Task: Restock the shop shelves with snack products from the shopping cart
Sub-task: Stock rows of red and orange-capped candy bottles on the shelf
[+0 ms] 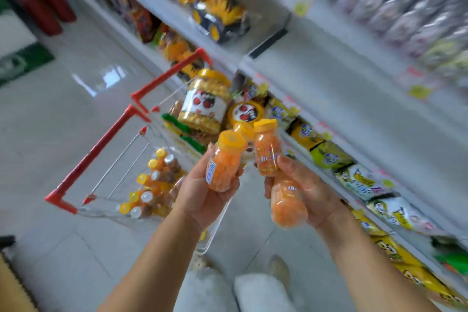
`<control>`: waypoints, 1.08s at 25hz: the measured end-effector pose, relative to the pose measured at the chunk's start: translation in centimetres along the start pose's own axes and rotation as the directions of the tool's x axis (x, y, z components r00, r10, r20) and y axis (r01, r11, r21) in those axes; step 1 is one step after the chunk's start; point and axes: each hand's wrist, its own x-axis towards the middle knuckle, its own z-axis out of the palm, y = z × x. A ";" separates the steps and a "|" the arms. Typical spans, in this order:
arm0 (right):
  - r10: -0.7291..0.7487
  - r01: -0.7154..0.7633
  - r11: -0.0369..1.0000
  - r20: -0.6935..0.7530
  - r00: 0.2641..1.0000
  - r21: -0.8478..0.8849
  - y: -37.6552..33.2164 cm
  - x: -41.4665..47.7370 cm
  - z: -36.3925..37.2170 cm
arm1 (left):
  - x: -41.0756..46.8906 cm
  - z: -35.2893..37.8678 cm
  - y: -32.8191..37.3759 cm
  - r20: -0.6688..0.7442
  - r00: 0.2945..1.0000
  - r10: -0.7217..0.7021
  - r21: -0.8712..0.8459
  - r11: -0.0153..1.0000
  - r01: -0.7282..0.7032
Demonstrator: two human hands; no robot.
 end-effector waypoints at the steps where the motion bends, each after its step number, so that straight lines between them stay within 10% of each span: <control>1: -0.053 0.053 0.999 -0.012 0.999 0.002 -1.4 -2.2 -1.0 | -0.9 2.4 -0.9 0.031 0.999 -0.012 0.021 1.000 0.011; 17: -0.512 0.363 0.842 -0.384 0.768 -0.399 -14.4 -26.4 -26.6 | -5.4 30.2 -21.7 0.319 0.932 -0.173 0.187 0.975 0.117; 21: -0.665 0.079 0.667 -0.544 0.512 -0.741 -20.7 -26.7 -34.1 | -3.8 31.1 -21.4 0.310 0.938 -0.156 0.198 0.975 0.096; 27: -0.566 -0.274 0.500 -0.549 0.615 -0.821 -23.9 -22.6 -38.5 | -1.9 32.0 -19.8 0.309 0.935 -0.174 0.277 0.957 0.087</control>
